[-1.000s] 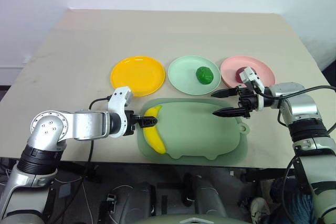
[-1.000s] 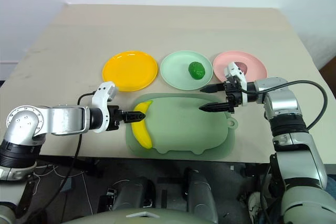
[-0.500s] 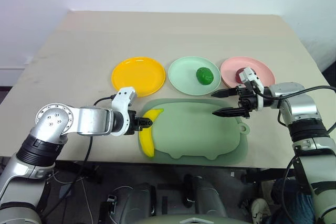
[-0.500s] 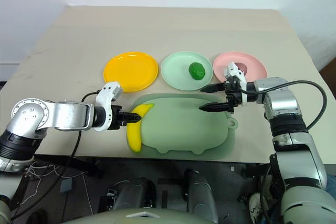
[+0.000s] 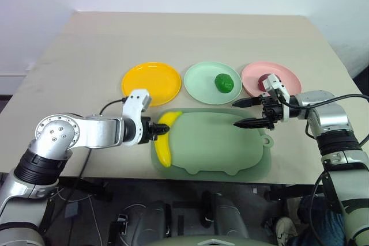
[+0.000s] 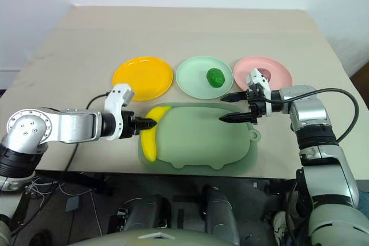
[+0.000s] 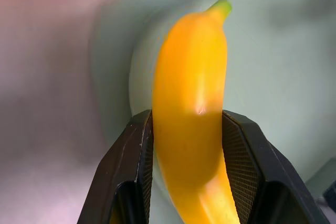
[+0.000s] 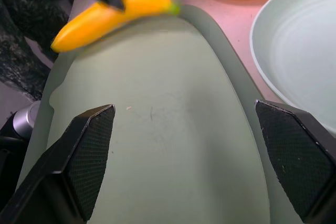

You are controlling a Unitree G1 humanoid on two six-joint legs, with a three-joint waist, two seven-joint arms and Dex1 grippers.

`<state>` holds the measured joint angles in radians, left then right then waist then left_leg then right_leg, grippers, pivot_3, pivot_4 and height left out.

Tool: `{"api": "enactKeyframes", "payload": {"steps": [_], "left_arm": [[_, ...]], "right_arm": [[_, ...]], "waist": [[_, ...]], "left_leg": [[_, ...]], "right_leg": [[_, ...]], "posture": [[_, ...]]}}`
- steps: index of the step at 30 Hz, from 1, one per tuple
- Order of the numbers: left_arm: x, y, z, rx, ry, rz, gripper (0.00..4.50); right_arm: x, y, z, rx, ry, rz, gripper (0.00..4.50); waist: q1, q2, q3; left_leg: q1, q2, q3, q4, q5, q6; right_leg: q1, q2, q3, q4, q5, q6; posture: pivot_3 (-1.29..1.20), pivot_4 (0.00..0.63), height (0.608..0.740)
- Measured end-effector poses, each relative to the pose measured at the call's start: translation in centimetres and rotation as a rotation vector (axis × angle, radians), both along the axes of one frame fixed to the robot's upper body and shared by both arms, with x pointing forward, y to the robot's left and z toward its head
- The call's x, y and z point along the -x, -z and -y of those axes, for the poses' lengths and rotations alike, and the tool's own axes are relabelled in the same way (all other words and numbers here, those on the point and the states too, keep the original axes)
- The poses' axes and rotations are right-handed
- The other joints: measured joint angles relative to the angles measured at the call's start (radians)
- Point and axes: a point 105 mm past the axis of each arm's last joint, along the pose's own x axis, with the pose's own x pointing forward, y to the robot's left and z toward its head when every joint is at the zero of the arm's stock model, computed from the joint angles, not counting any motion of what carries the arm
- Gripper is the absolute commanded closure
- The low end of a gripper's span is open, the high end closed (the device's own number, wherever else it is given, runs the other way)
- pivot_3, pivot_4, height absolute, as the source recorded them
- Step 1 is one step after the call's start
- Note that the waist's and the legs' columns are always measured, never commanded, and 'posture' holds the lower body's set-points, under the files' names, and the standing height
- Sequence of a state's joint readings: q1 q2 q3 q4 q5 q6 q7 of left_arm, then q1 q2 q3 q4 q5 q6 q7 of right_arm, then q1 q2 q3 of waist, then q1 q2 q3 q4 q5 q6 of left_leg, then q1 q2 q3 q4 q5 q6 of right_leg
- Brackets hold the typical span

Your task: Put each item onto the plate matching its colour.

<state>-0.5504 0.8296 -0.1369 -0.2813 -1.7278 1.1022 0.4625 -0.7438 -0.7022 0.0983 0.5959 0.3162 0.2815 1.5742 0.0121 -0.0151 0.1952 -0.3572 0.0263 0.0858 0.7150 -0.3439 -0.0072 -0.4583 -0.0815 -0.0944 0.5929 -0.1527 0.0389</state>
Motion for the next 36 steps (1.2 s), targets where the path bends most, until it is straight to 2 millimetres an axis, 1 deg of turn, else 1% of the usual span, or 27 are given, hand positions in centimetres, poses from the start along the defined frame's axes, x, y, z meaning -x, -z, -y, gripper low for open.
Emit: {"api": "enactKeyframes", "payload": {"steps": [3,4,6,8,9,11,16,18,21,24,26,28,33,34,36], "left_arm": [[-1.0,-3.4,0.0,0.032,0.005,0.233,2.95],[-1.2,-3.8,-0.2,0.033,0.001,0.267,2.95],[-1.8,-3.9,-0.8,0.004,-0.022,0.318,2.95],[-2.8,-4.2,-1.8,-0.034,-0.074,0.415,2.95],[-3.6,-4.9,-2.4,-0.054,-0.115,0.492,2.95],[-4.6,-5.5,-3.2,-0.068,-0.161,0.57,2.95],[-7.4,-4.6,-4.0,0.0,-0.26,0.575,2.95],[-8.5,-5.2,-4.5,0.006,-0.305,0.592,2.95],[-9.4,-6.5,-4.7,0.028,-0.334,0.627,2.95],[-10.7,-7.0,-5.3,0.073,-0.393,0.62,2.95],[-11.6,-6.6,-6.3,0.08,-0.441,0.591,2.95],[-12.0,-5.8,-6.8,0.07,-0.471,0.563,2.95],[-12.5,-2.6,-5.3,0.124,-0.443,0.427,2.95],[-12.5,-2.4,-5.1,0.127,-0.436,0.417,2.95],[-12.5,-2.0,-4.7,0.134,-0.42,0.4,2.2]], "right_arm": [[-0.2,-0.3,-0.1,-0.003,0.0,0.005,0.0],[-0.2,-0.4,-0.1,-0.003,0.0,0.009,0.0],[-0.3,-0.4,0.0,-0.004,0.002,0.01,0.0],[-0.3,-0.4,-0.1,-0.003,0.003,0.009,0.0],[-0.3,-0.3,-0.1,0.0,0.003,0.008,0.0],[-0.3,-0.3,-0.2,-0.002,0.001,0.006,0.0],[-0.4,-0.2,-0.2,-0.003,0.001,0.006,0.0],[-0.4,-0.2,-0.2,-0.002,0.005,0.007,0.0],[-0.4,-0.2,-0.2,-0.002,0.007,0.006,0.0],[-0.4,-0.2,-0.2,-0.002,0.007,0.008,0.0],[-0.4,-0.3,-0.2,-0.002,0.007,0.008,0.0],[-0.4,-0.3,-0.2,-0.003,0.008,0.009,0.0],[-0.4,-0.4,-0.3,-0.004,0.006,0.011,0.0],[-0.4,-0.4,-0.3,-0.004,0.006,0.011,0.0],[-0.4,-0.4,-0.3,-0.006,0.008,0.005,0.0]], "waist": [[0.0,0.0,0.0],[0.0,0.0,0.0],[0.0,0.0,0.0],[0.0,0.0,0.0],[0.001,0.0,0.0],[0.002,0.0,0.0],[0.001,-0.001,0.001],[0.0,-0.001,0.001],[0.0,-0.001,0.001],[0.0,-0.001,0.001],[0.0,-0.001,0.001],[0.0,-0.001,0.001],[0.0,-0.001,0.001],[0.0,-0.001,0.001],[-0.001,-0.001,0.001]], "left_leg": [[0.0,0.0,0.001,0.0,0.0,0.0],[0.0,0.0,0.002,-0.001,0.0,0.0],[0.0,0.0,0.001,-0.001,0.0,0.0],[-0.001,0.0,0.002,-0.001,0.0,0.0],[-0.001,0.0,0.002,-0.001,0.0,0.0],[0.0,0.0,0.002,-0.001,0.0,0.0],[-0.001,0.0,0.002,-0.001,0.0,0.0],[-0.001,0.001,0.002,-0.001,0.0,0.001],[-0.001,0.001,0.002,-0.001,0.0,0.001],[-0.001,0.001,0.002,-0.001,0.0,0.001],[-0.001,0.001,0.002,-0.001,-0.001,0.001],[-0.002,0.001,0.002,-0.001,-0.001,0.001],[-0.002,0.001,0.002,0.0,-0.001,0.001],[-0.003,0.001,0.001,-0.001,-0.001,0.001],[-0.002,0.002,0.001,-0.001,-0.001,0.001]], "right_leg": [[0.0,0.0,0.0,-0.001,0.0,0.0],[0.0,0.0,0.0,-0.001,0.0,0.0],[0.0,0.0,0.0,-0.001,0.0,0.0],[-0.001,0.0,0.0,-0.001,0.0,0.0],[-0.001,0.0,0.0,-0.001,0.0,0.0],[0.0,0.0,0.0,-0.002,0.0,0.0],[-0.001,0.0,0.0,-0.001,0.0,0.0],[-0.001,0.0,0.0,-0.001,0.0,0.0],[-0.002,0.0,0.0,-0.001,0.0,0.0],[-0.001,0.0,0.0,-0.001,0.0,0.0],[-0.001,0.0,0.0,-0.001,0.0,0.001],[-0.001,0.0,-0.001,0.0,0.0,0.001],[-0.002,0.0,-0.001,0.0,0.001,0.001],[-0.002,0.0,-0.001,0.0,0.001,0.001],[-0.002,0.0,-0.001,0.0,0.001,0.001]], "posture": [[0.0,0.15,0.74],[0.0,0.15,0.74],[0.0,0.15,0.74],[0.0,0.15,0.74],[0.0,0.15,0.74],[0.0,0.15,0.74],[0.0,0.15,0.74],[0.0,0.15,0.74],[0.0,0.15,0.74],[0.0,0.15,0.74],[0.0,0.15,0.74],[0.0,0.15,0.74],[0.0,0.15,0.74],[0.0,0.15,0.74],[0.0,0.15,0.74]]}}
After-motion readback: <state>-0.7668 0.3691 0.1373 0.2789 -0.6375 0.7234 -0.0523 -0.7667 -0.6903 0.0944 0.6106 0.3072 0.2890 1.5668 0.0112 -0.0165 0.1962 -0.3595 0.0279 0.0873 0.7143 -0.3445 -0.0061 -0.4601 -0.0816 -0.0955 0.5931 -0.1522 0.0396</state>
